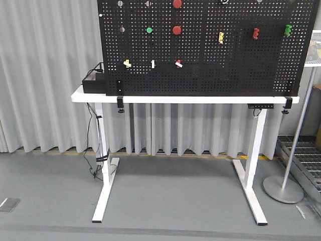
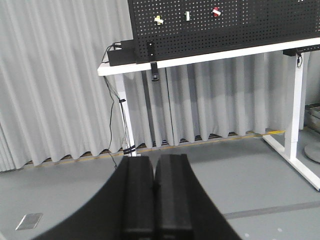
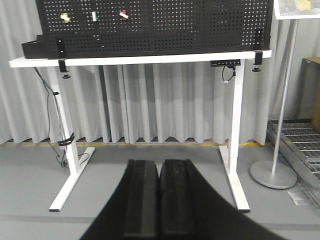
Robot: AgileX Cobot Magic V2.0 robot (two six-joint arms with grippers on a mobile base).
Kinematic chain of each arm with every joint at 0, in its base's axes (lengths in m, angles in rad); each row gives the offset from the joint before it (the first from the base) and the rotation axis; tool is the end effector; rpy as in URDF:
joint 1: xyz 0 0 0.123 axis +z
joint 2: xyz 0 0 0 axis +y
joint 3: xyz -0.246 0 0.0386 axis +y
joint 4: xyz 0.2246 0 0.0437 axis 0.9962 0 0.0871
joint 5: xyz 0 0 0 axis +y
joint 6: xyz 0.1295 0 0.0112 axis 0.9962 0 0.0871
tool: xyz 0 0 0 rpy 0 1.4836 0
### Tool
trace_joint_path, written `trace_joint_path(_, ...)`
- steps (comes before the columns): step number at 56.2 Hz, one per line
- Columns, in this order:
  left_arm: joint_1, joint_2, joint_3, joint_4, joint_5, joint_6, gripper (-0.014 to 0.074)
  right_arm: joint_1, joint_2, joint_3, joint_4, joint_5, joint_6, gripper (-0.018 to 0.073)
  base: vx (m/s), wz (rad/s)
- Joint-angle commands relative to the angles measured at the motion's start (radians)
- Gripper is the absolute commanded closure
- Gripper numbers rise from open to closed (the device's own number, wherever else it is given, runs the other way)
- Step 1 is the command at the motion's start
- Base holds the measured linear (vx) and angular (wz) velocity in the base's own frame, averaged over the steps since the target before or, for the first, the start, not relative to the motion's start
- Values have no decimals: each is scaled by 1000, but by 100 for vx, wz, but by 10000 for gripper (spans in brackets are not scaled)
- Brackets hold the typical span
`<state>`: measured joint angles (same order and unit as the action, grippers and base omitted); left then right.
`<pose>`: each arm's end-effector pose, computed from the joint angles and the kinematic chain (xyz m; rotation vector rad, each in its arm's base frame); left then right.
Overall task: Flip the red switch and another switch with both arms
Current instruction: 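Drive the base forward up to the black pegboard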
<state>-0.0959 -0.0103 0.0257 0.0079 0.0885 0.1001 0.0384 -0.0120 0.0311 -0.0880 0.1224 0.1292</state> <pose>0.1083 -0.0103 0.1970 0.1610 1.5793 0.0100 0.1087 0.0028 0.1909 0.0111 1.6248 0.0531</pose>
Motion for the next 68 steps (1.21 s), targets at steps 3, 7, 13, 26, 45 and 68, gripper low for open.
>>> trace_joint_path(3,2,-19,20,-3,-78,-5,594,-2,-11,6,-9,-85,-2,566,28,-7)
trace_joint_path(7,2,-19,20,-3,-78,-5,594,-2,-11,6,-9,-85,-2,566,32,-10)
trace_joint_path(13,2,-19,20,-3,-78,-5,594,-2,-11,6,-9,-85,-2,566,37,-9)
trace_joint_path(26,2,-19,20,-3,-78,-5,594,-2,-11,6,-9,-85,-2,566,43,-3)
trace_joint_path(45,2,-19,20,-3,-78,-5,594,-2,-11,6,-9,-85,-2,566,45,0)
trace_joint_path(68,2,-19,20,-3,-78,-5,594,-2,-11,6,-9,-85,-2,566,42,1)
